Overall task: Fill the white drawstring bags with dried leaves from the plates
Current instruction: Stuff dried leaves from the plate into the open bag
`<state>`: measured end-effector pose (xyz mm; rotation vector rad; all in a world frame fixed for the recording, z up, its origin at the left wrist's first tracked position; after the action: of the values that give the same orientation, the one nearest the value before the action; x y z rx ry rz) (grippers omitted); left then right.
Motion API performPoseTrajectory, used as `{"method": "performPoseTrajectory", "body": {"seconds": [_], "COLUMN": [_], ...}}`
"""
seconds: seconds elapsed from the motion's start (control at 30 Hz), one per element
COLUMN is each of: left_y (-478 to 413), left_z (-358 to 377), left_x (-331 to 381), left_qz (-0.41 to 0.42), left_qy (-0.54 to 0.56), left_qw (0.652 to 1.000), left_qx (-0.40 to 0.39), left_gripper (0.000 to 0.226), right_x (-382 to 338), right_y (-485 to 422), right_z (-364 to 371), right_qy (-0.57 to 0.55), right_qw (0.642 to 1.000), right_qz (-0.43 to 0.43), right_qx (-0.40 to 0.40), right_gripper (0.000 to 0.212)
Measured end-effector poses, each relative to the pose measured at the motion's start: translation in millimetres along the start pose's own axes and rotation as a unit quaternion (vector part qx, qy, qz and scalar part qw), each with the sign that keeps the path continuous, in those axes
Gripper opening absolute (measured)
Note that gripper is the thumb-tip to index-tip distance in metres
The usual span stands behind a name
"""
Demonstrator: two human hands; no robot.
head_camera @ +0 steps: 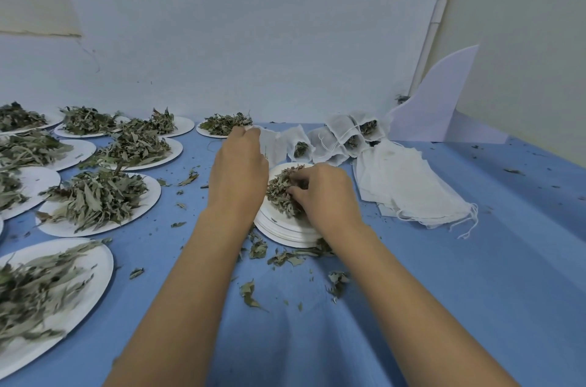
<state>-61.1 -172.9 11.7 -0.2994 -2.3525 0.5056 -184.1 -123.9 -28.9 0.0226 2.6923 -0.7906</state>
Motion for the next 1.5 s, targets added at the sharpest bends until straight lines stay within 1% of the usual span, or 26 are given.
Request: {"method": "performPoseTrajectory", "body": {"seconds": [0.1, 0.17, 0.3, 0.37, 0.53, 0.73, 0.83, 0.97, 1.07, 1.13, 1.27, 1.4, 1.47, 1.5], "left_y": [0.1, 0.2, 1.5, 2.6, 3.5, 3.2, 2.6, 2.7, 2.4, 2.7, 4.8, 5.3, 4.7, 4.4], "left_z": [0.8, 1.3, 3.8, 6.6, 16.1, 10.1, 8.4, 11.9, 15.7, 17.8, 22.3, 24.5, 26.2, 26.9], "left_x": [-0.9, -1.9, -3.6, -4.4, -6.9, -10.5, -11.7, -11.5, -13.5, -14.6, -14.0, -13.6, -13.2, -13.0], "left_qz": [-0.002, -0.006, -0.013, -0.018, -0.023, -0.027, -0.030, -0.030, -0.035, -0.036, -0.026, -0.018, -0.022, -0.023], "left_qy": [0.001, 0.003, 0.008, 0.014, 0.010, 0.033, 0.045, 0.054, 0.064, 0.071, 0.074, 0.061, 0.064, 0.065], "left_qw": [1.000, 1.000, 1.000, 1.000, 0.999, 0.999, 0.998, 0.998, 0.997, 0.997, 0.997, 0.998, 0.998, 0.997], "left_qx": [-0.003, -0.003, -0.005, -0.012, -0.026, 0.010, 0.017, 0.010, 0.000, -0.007, -0.020, -0.015, -0.019, -0.020], "left_gripper": [0.039, 0.041, 0.043, 0.045, 0.048, 0.049, 0.049, 0.050, 0.053, 0.055, 0.057, 0.059, 0.059, 0.059], "right_x": [2.5, 5.4, 12.2, 19.9, 39.9, 44.7, 48.5, 51.1, 52.6, 51.4, 48.8, 49.3, 50.5, 50.7], "right_y": [-0.7, -1.5, -2.1, 0.0, 5.4, 5.6, 7.9, 9.5, 8.6, 7.8, 7.7, 5.3, 5.1, 5.4], "right_z": [-8.7, -16.8, -36.8, -42.1, -38.3, -31.1, -27.7, -21.9, -21.4, -21.5, -26.6, -37.3, -36.8, -33.7], "right_qy": [-0.032, -0.070, -0.143, -0.176, -0.235, -0.271, -0.313, -0.332, -0.376, -0.395, -0.388, -0.405, -0.417, -0.414], "right_qw": [0.999, 0.995, 0.979, 0.968, 0.948, 0.936, 0.917, 0.909, 0.886, 0.877, 0.880, 0.869, 0.865, 0.869], "right_qz": [0.004, 0.016, 0.037, 0.059, 0.124, 0.141, 0.161, 0.176, 0.192, 0.192, 0.171, 0.148, 0.148, 0.151], "right_qx": [0.039, 0.070, 0.144, 0.168, 0.173, 0.176, 0.186, 0.177, 0.192, 0.195, 0.213, 0.243, 0.239, 0.226], "right_gripper": [0.021, 0.021, 0.021, 0.020, 0.015, 0.005, 0.006, 0.008, 0.009, 0.011, 0.015, 0.018, 0.018, 0.018]}}
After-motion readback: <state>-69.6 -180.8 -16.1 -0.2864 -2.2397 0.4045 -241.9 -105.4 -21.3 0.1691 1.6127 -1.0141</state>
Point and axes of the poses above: each hand's wrist, its own y-axis away from the middle knuckle, its own z-axis out of the palm, x = y × z, the point moved 9 cm from there along -y, towards the middle knuckle, and after that the axes turned 15 degrees about -z, right-handed, at the moved point
